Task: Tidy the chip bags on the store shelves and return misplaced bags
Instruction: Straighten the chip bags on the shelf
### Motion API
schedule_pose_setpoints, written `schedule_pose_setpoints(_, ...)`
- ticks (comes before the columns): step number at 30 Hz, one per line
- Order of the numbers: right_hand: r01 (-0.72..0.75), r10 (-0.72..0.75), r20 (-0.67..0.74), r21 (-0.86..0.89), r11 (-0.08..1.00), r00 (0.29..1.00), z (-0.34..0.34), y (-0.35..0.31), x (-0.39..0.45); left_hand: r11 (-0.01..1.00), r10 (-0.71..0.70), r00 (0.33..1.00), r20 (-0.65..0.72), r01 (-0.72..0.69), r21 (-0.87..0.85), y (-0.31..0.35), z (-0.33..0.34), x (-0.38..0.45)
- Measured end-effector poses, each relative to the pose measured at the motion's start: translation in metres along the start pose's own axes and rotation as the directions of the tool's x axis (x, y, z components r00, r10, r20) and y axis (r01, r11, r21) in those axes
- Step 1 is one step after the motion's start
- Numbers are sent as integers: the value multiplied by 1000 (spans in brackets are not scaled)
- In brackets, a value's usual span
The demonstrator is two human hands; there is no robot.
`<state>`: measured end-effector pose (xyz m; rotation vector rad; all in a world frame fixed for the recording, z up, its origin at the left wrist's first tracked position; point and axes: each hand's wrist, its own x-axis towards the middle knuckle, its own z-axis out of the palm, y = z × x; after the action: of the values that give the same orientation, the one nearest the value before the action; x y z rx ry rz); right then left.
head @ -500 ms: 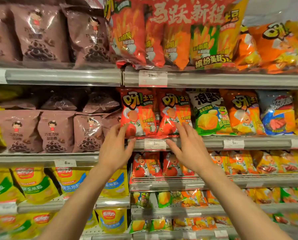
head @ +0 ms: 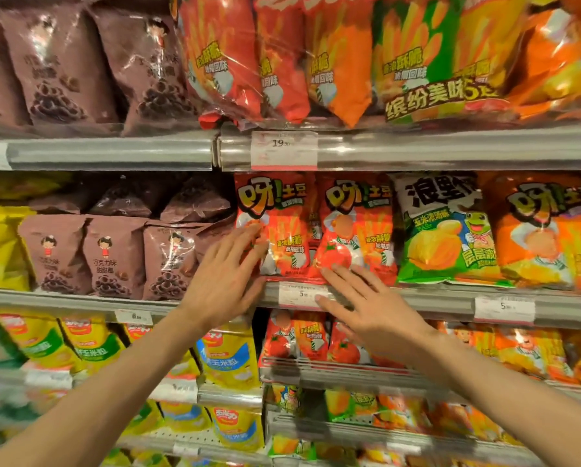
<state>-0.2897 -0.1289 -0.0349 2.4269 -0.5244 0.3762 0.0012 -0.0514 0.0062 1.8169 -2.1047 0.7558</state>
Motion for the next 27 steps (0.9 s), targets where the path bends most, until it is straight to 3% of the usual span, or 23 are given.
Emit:
schedule_pose_setpoints(14, -95, 94, 61, 29, 995, 994, 1, -6, 5, 994, 98, 994, -47, -100, -31, -8, 0, 29)
schedule_pose_setpoints(21, -88, 88, 71, 1, 996, 994, -2, -8, 2, 979, 206, 977, -51, -206, 5, -13, -4, 52)
schedule_pose_setpoints(27, -96, 95, 101, 4, 995, 990, -3, -7, 2, 977, 214, 976, -44, -215, -12, -16, -2, 55)
